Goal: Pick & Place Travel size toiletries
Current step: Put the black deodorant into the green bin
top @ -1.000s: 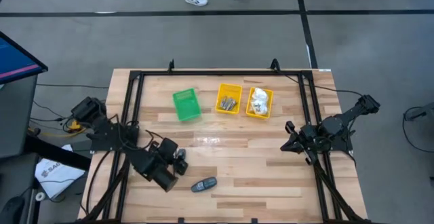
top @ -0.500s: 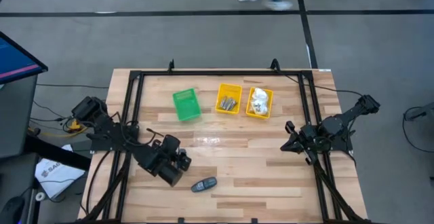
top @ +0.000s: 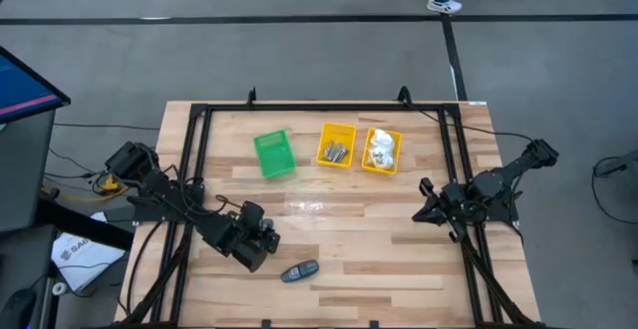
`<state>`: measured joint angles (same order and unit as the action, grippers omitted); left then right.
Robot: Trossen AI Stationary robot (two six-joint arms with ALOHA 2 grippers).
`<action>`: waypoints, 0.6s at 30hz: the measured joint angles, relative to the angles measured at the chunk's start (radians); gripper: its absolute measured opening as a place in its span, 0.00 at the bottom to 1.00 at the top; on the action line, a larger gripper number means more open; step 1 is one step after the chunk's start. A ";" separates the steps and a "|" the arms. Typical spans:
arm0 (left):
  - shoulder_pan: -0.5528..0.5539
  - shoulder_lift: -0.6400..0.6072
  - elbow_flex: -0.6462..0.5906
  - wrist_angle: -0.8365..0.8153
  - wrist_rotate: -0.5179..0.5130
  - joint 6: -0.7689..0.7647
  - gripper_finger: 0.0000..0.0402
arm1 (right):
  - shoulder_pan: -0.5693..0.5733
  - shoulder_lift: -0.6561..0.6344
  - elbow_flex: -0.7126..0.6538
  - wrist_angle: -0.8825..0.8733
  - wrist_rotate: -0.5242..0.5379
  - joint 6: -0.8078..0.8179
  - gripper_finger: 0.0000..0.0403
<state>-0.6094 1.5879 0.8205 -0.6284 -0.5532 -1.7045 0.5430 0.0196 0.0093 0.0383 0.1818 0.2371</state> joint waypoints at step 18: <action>0.000 0.142 0.006 0.078 0.073 -0.017 0.59 | 0.000 0.000 0.000 0.000 0.000 0.000 0.00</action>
<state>-0.6098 1.7298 0.8262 -0.5500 -0.4798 -1.7212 0.5430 0.0196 0.0093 0.0383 0.1814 0.2371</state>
